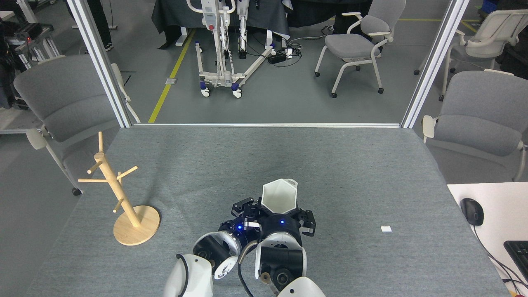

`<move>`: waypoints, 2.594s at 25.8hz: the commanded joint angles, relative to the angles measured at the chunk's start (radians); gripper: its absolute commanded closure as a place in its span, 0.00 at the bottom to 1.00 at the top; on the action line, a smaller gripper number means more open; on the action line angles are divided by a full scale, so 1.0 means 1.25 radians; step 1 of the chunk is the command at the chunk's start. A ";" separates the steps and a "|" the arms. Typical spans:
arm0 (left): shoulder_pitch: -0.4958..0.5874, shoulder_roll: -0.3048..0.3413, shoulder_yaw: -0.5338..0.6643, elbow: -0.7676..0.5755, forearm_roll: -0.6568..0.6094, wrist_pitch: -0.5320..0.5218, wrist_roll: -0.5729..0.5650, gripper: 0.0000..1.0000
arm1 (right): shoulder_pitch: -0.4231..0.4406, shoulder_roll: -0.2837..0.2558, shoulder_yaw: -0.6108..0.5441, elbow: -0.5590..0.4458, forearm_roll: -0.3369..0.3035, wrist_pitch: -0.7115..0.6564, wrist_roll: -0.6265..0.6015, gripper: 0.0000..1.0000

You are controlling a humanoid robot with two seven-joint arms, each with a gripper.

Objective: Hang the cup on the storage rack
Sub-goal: 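Grasp the white cup with the left gripper beside the right gripper, then open the right gripper and withdraw it from the cup, then carry the white cup with the left gripper toward the wooden stand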

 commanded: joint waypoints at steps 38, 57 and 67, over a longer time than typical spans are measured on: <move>0.023 -0.001 0.016 0.007 0.000 0.000 0.030 1.00 | -0.001 0.008 -0.006 0.008 -0.011 -0.077 -0.320 0.01; 0.363 0.168 0.174 -0.218 -0.003 -0.010 0.201 1.00 | 0.091 -0.142 -0.620 0.279 -0.066 -0.743 -0.906 0.00; 0.422 0.216 0.563 -0.252 -0.003 -0.017 0.332 1.00 | 0.197 -0.111 -0.612 0.181 0.016 -0.753 -0.843 0.00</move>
